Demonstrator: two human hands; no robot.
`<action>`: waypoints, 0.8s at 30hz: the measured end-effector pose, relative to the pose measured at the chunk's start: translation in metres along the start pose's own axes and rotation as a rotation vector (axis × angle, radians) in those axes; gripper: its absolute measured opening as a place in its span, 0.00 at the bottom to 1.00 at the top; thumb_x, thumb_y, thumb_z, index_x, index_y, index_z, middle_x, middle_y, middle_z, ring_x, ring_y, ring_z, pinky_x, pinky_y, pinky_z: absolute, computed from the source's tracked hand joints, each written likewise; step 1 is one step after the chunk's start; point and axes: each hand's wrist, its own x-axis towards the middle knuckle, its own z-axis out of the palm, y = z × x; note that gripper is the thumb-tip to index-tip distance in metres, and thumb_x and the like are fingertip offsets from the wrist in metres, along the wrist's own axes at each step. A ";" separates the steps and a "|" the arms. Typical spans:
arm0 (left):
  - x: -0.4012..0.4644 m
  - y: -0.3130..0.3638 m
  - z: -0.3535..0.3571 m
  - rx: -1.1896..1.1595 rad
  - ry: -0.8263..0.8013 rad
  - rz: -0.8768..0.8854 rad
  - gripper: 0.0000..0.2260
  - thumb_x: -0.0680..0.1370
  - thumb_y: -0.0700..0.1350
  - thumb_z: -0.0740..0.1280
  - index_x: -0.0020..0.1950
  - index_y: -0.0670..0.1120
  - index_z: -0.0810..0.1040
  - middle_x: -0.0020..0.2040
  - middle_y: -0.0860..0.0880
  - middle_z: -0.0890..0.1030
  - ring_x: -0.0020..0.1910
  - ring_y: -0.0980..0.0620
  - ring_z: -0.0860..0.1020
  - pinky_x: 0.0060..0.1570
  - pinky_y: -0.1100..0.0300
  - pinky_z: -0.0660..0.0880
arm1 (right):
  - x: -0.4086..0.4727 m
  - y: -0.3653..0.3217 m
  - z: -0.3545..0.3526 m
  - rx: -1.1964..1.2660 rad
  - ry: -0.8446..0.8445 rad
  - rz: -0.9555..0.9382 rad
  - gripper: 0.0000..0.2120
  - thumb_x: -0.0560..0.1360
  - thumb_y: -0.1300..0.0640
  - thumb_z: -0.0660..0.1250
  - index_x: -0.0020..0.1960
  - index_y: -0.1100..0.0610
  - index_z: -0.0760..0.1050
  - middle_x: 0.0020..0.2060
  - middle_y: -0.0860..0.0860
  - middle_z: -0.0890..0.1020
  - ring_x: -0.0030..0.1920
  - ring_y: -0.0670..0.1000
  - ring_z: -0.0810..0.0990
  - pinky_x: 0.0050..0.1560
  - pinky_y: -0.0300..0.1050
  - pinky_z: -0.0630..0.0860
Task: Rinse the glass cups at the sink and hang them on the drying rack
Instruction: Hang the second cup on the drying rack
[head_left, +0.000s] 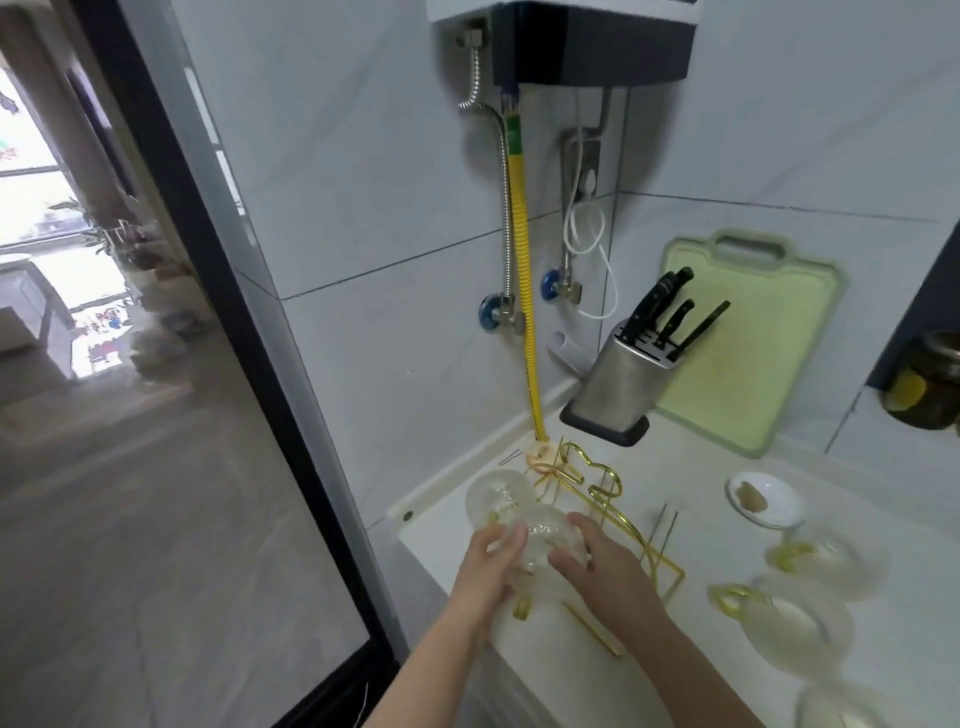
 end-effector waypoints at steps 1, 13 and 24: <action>0.007 -0.002 0.000 0.007 0.001 -0.006 0.29 0.68 0.65 0.71 0.63 0.51 0.72 0.58 0.49 0.79 0.53 0.51 0.81 0.60 0.50 0.76 | 0.004 0.003 0.002 -0.023 -0.013 0.018 0.24 0.77 0.45 0.60 0.71 0.49 0.61 0.58 0.49 0.78 0.57 0.50 0.77 0.57 0.46 0.72; 0.065 -0.016 0.006 0.013 -0.017 -0.098 0.21 0.74 0.60 0.66 0.57 0.45 0.77 0.54 0.42 0.82 0.51 0.41 0.82 0.52 0.44 0.79 | 0.046 0.013 0.013 -0.212 -0.039 0.160 0.22 0.79 0.42 0.55 0.70 0.49 0.61 0.60 0.49 0.78 0.60 0.51 0.76 0.60 0.47 0.70; 0.106 -0.051 -0.007 0.112 -0.101 -0.218 0.34 0.61 0.70 0.67 0.61 0.51 0.75 0.57 0.48 0.80 0.54 0.46 0.80 0.50 0.48 0.81 | 0.045 0.010 0.030 -0.214 -0.055 0.309 0.24 0.79 0.43 0.55 0.72 0.50 0.59 0.66 0.52 0.74 0.65 0.53 0.73 0.59 0.46 0.71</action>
